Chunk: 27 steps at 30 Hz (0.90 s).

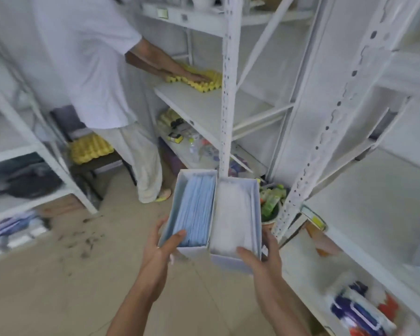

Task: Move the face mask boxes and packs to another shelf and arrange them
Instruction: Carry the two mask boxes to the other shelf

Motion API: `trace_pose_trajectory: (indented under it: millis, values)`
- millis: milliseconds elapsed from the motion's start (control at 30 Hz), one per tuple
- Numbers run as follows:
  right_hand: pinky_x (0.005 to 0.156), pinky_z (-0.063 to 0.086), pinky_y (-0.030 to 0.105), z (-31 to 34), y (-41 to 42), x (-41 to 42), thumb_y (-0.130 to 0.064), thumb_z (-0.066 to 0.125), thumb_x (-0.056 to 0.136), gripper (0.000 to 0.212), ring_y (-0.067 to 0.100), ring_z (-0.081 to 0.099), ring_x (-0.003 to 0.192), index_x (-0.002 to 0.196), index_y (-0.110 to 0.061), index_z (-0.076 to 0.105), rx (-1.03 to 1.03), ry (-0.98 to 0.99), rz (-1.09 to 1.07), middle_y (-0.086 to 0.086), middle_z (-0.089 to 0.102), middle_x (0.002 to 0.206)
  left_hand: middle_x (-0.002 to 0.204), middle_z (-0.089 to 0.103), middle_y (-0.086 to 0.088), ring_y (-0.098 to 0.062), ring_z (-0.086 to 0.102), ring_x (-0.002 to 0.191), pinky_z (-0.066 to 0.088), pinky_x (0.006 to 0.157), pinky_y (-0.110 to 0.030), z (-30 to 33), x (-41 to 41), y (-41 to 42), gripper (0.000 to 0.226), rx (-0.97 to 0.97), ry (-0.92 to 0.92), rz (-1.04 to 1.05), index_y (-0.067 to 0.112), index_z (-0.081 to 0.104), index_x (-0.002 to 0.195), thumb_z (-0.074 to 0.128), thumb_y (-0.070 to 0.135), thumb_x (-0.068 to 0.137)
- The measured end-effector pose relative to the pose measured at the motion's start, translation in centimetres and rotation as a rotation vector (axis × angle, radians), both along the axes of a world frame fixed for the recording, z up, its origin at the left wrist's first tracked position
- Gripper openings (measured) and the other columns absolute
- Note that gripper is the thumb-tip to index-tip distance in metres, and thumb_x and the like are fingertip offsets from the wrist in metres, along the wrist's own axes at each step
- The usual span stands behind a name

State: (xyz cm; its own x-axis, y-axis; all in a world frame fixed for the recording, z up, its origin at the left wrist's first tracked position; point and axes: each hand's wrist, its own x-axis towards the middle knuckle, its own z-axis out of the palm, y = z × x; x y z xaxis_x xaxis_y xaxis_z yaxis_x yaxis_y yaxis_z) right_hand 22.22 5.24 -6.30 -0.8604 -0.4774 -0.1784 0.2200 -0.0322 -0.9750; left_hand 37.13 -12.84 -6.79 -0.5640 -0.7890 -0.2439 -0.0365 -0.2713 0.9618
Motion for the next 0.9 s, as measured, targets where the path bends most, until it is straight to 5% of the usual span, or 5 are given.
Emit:
trace_pose_trajectory:
  millis: [200, 367, 667, 900]
  values:
    - [0.061, 0.050, 0.008, 2.6, -12.8, 5.6, -0.029, 0.081, 0.063, 0.072, -0.004, 0.068, 0.091, 0.130, -0.039, 0.055, -0.053, 0.019, 0.284, -0.011, 0.067, 0.122, 0.124, 0.068, -0.001, -0.017, 0.074, 0.099, 0.055, 0.081, -0.038, 1.3, 9.9, -7.5, 0.075, -0.008, -0.002, 0.264, 0.041, 0.055, 0.130, 0.085, 0.057, 0.063]
    - [0.056, 0.047, 0.005, 3.3, -21.7, 10.3, -0.017, 0.084, 0.069, 0.061, -0.013, 0.066, 0.077, 0.122, -0.031, 0.057, -0.048, 0.055, 0.462, -0.011, 0.066, 0.116, 0.132, 0.065, -0.007, -0.026, 0.069, 0.112, 0.053, 0.101, -0.052, 1.7, 16.8, -12.7, 0.083, 0.006, 0.024, 0.515, 0.035, 0.053, 0.135, 0.088, 0.052, 0.061]
    - [0.072, 0.049, 0.022, 3.1, -35.9, 16.4, -0.040, 0.086, 0.060, 0.061, -0.004, 0.068, 0.092, 0.114, -0.053, 0.060, 0.032, 0.034, 0.774, -0.023, 0.067, 0.115, 0.134, 0.061, -0.006, -0.027, 0.064, 0.117, 0.048, 0.106, -0.052, 2.2, 25.5, -20.7, 0.087, 0.047, 0.006, 0.814, 0.037, 0.049, 0.138, 0.085, 0.056, 0.061]
    - [0.079, 0.048, 0.027, 2.9, -47.7, 21.8, -0.041, 0.086, 0.062, 0.064, -0.002, 0.067, 0.097, 0.119, -0.051, 0.058, 0.015, 0.010, 1.002, -0.022, 0.068, 0.116, 0.132, 0.062, -0.005, -0.028, 0.066, 0.114, 0.051, 0.102, -0.056, 2.6, 31.5, -27.5, 0.082, 0.075, 0.034, 1.055, 0.038, 0.052, 0.133, 0.087, 0.054, 0.061]
